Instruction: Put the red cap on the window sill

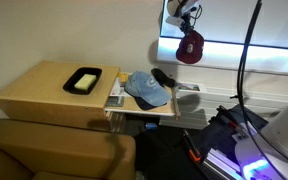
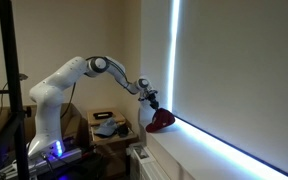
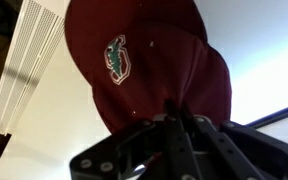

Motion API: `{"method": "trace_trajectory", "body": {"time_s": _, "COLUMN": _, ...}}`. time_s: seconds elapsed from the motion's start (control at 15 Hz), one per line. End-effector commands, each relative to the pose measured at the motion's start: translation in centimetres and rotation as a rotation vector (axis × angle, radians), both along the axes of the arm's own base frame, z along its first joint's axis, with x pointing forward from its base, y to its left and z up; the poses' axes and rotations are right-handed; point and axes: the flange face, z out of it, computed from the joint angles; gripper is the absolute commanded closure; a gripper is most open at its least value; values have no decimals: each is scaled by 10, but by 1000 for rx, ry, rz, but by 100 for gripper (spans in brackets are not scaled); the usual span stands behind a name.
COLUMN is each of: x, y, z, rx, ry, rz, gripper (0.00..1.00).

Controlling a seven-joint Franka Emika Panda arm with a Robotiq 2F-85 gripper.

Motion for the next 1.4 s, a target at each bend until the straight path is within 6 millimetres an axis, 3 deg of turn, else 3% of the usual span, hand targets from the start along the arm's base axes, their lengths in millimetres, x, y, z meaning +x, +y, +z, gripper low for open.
{"method": "trace_trajectory", "body": {"time_s": 0.0, "x": 24, "y": -20, "z": -24, "rx": -14, "ry": -45, "rz": -121, "gripper": 98}}
{"method": "trace_trajectory", "body": {"time_s": 0.27, "x": 32, "y": -29, "z": -45, "rx": -30, "ry": -29, "rz": -193, "gripper": 98}}
{"method": "trace_trajectory", "body": {"time_s": 0.33, "x": 32, "y": -29, "z": -47, "rx": -33, "ry": -16, "rz": -213, "gripper": 68}}
{"method": "trace_trajectory", "body": {"time_s": 0.4, "x": 33, "y": -31, "z": -47, "rx": -31, "ry": -6, "rz": -216, "gripper": 67}}
{"method": "trace_trajectory", "body": {"time_s": 0.6, "x": 36, "y": -31, "z": -37, "rx": 8, "ry": -5, "rz": -249, "gripper": 46}}
{"method": "trace_trajectory", "body": {"time_s": 0.93, "x": 36, "y": -30, "z": 38, "rx": 218, "ry": -82, "rz": -254, "gripper": 11}}
{"method": "trace_trajectory", "body": {"time_s": 1.07, "x": 24, "y": -28, "z": 65, "rx": 293, "ry": -10, "rz": -220, "gripper": 0}}
{"method": "trace_trajectory", "body": {"time_s": 1.27, "x": -4, "y": -27, "z": 102, "rx": 349, "ry": 146, "rz": -186, "gripper": 0}}
{"method": "trace_trajectory", "body": {"time_s": 1.33, "x": 10, "y": -29, "z": 86, "rx": 276, "ry": 85, "rz": -222, "gripper": 0}}
